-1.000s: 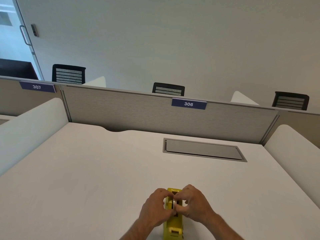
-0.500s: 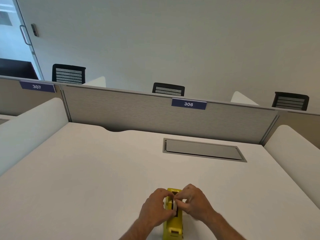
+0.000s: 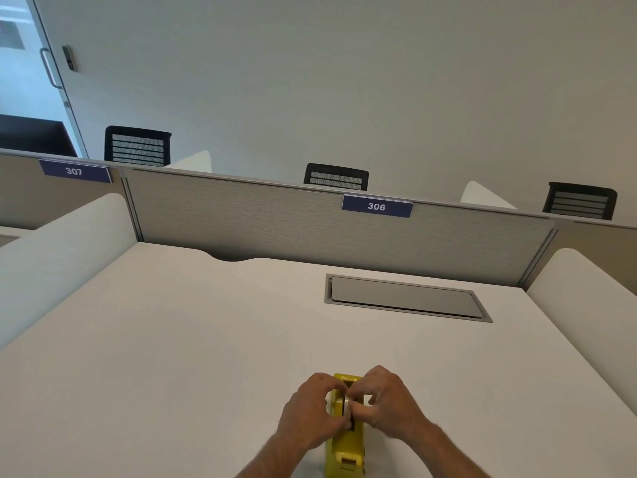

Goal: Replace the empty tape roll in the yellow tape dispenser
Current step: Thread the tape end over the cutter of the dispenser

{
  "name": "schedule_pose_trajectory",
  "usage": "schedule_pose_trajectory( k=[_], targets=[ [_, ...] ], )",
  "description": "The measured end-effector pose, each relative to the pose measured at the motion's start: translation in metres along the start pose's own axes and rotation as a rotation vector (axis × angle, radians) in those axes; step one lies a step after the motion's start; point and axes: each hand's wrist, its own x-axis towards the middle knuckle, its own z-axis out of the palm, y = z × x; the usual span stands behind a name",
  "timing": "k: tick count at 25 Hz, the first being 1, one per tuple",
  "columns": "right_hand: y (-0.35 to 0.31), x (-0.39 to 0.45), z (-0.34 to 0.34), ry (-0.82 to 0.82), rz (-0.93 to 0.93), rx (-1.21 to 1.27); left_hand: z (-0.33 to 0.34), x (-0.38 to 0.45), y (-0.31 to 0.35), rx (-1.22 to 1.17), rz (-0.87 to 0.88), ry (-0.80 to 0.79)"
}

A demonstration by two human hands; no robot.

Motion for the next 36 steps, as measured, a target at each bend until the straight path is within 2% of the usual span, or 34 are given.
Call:
schedule_pose_trajectory(
  k=[14, 20, 36],
  targets=[
    [0.0007, 0.0021, -0.0038, 0.019, 0.039, 0.091, -0.0016, -0.0003, -0.0001, 0.001, 0.027, -0.002],
    [-0.0027, -0.0001, -0.0013, -0.007, 0.004, -0.02, -0.0006, -0.0021, 0.0014, -0.002, 0.025, 0.019],
    [-0.0031, 0.0007, -0.0002, 0.017, -0.05, -0.012, 0.0005, 0.0014, 0.0012, -0.019, -0.008, 0.017]
  ],
)
